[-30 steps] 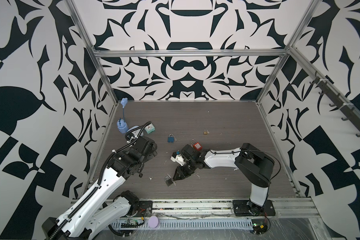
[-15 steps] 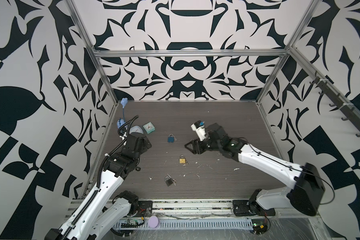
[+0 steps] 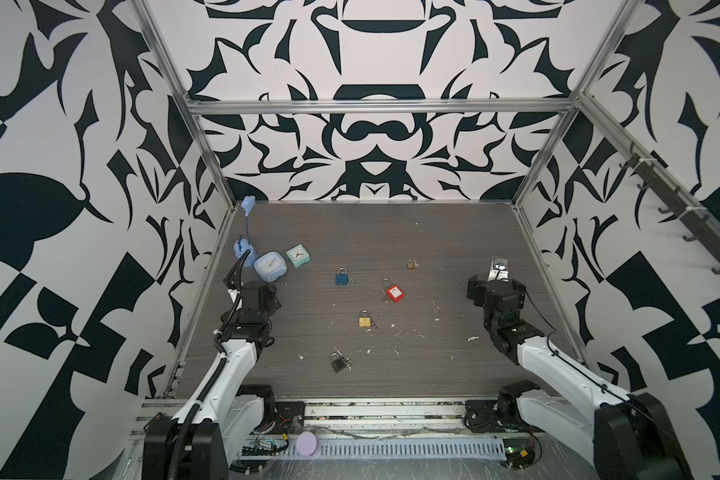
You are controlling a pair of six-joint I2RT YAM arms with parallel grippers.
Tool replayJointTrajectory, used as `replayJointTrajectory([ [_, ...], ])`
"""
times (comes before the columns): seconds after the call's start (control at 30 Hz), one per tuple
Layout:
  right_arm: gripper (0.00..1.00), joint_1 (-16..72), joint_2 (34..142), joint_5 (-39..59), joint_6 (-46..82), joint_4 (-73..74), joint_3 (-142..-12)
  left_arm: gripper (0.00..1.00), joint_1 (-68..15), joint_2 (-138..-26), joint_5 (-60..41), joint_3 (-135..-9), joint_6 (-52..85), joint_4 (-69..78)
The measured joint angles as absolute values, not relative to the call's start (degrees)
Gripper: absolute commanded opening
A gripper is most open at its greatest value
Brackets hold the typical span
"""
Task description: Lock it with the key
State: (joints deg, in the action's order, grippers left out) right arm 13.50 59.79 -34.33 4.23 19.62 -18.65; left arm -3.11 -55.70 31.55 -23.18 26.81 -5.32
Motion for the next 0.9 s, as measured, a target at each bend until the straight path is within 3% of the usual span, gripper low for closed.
replayJointTrajectory([
  [0.23, 0.99, 12.38, 77.56, -35.86, 0.6, 35.03, -16.88, 0.99, -3.29, -69.3, 26.72, -19.35, 19.29, 18.41],
  [0.5, 0.99, 5.65, 88.14, -16.23, -0.1, 51.66, -17.17, 0.99, -5.28, -88.31, 15.42, -19.03, 4.25, 47.27],
  [0.67, 0.99, 4.45, 89.71, -7.2, -0.62, 51.11, -17.87, 0.99, -4.36, -89.71, 7.66, -20.05, 0.8, 48.9],
  [0.9, 0.99, 3.44, 89.69, -4.64, -0.32, 50.76, -19.46, 0.99, -1.91, -89.71, 2.04, -21.41, 0.16, 49.91],
])
